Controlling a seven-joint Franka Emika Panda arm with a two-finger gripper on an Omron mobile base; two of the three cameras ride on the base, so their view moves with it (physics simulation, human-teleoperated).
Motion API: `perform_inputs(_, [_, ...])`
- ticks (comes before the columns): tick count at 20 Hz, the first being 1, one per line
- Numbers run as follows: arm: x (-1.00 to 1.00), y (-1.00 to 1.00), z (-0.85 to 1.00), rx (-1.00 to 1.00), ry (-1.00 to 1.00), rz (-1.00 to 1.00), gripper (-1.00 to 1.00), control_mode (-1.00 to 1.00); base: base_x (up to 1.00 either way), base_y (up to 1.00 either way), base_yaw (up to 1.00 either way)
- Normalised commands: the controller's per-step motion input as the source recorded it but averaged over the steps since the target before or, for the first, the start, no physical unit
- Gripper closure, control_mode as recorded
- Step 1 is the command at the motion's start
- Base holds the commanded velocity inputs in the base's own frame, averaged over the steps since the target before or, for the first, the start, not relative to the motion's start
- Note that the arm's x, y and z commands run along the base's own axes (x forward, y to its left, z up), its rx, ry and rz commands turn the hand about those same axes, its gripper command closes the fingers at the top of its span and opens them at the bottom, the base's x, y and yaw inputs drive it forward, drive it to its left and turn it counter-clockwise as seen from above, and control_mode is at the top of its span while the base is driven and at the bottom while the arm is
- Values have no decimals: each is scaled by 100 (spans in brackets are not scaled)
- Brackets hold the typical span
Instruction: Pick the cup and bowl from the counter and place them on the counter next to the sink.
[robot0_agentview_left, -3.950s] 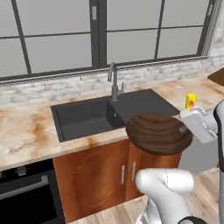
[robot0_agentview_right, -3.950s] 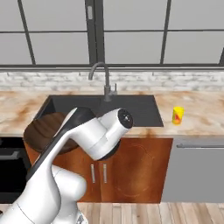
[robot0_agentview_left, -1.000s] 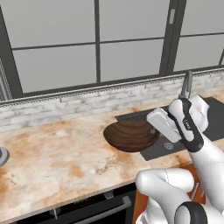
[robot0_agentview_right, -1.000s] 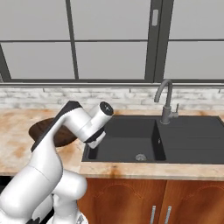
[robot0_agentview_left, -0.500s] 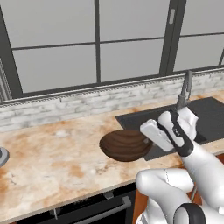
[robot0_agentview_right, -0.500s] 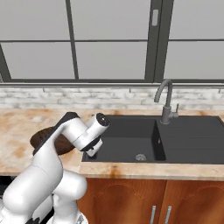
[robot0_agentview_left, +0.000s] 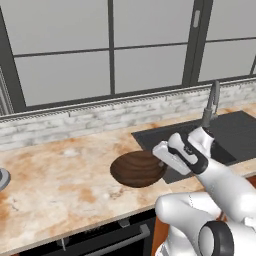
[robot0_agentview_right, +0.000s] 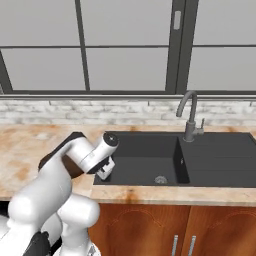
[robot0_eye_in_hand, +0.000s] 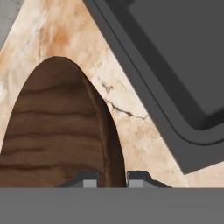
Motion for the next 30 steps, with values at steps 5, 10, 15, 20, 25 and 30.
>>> perform_inputs(5, [19, 6, -39, -2, 0, 0, 100, -100, 0, 0, 0])
perform_inputs(10, [19, 12, -46, -3, 0, -1, 100, -100, 0, 0, 0])
perform_inputs(15, [4, 13, -26, -2, 0, -2, 100, -100, 0, 0, 0])
perform_inputs(20, [0, 8, 0, 0, 0, 0, -100, -100, 0, 0, 0])
perform_inputs(25, [-1, 4, 11, 0, 0, 0, -100, -100, 0, 0, 0])
perform_inputs(30, [-23, 0, 65, 0, -3, 0, -100, -100, 0, 0, 0])
